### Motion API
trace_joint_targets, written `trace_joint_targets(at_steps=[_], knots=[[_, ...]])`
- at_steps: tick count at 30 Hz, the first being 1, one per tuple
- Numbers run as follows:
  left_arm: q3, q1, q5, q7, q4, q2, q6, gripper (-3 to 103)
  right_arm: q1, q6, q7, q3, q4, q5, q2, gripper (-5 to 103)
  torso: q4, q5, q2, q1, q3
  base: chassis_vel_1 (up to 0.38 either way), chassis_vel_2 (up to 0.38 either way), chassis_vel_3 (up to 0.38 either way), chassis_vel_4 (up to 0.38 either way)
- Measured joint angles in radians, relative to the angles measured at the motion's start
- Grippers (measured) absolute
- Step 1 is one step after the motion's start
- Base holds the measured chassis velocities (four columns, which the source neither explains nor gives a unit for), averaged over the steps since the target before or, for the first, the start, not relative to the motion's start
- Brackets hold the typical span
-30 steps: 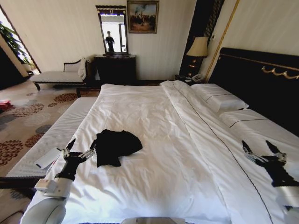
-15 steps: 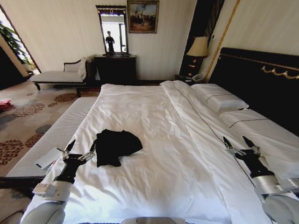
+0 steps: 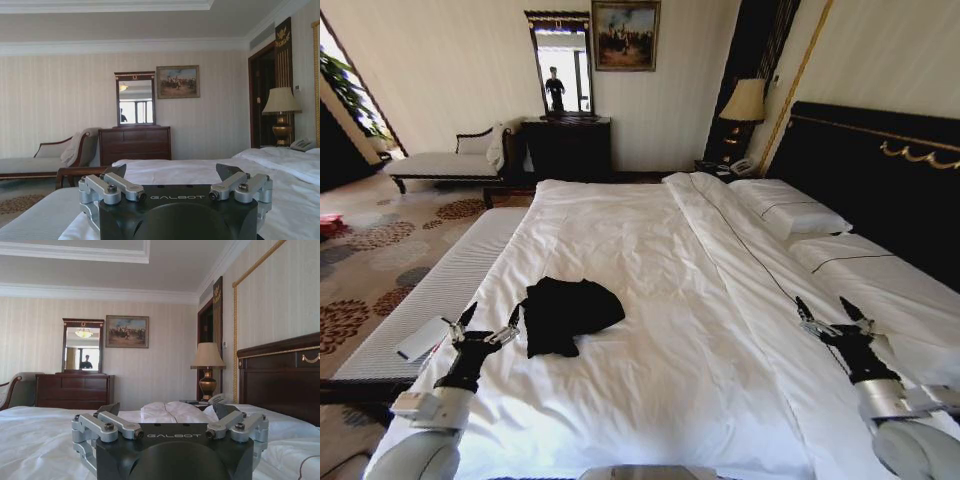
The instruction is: Fold the clothes on the bed.
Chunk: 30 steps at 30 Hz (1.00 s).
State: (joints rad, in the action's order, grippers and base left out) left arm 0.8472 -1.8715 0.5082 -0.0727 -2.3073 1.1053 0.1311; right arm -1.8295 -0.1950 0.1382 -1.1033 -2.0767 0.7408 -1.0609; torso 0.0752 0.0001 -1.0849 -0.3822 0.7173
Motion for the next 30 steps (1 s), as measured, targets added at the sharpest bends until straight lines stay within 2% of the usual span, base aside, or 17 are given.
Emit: trace_joint_targets(at_steps=[12, 30], knots=[[0.004, 0.001, 0.001, -0.004, 0.009, 0.002, 0.002, 100, 0.005, 0.003, -0.008, 0.008, -0.001, 0.002, 0.002, 100, -0.0002, -0.0008, 0.000, 0.000, 0.000, 0.160, 0.152, -0.156, -0.154], [-0.002, 0.003, 0.003, -0.008, 0.007, 0.005, -0.001, 100, 0.000, 0.002, -0.008, 0.013, 0.012, -0.012, -0.013, 100, 0.0000, 0.0001, 0.000, 0.000, 0.000, 0.149, 0.149, -0.146, -0.150]])
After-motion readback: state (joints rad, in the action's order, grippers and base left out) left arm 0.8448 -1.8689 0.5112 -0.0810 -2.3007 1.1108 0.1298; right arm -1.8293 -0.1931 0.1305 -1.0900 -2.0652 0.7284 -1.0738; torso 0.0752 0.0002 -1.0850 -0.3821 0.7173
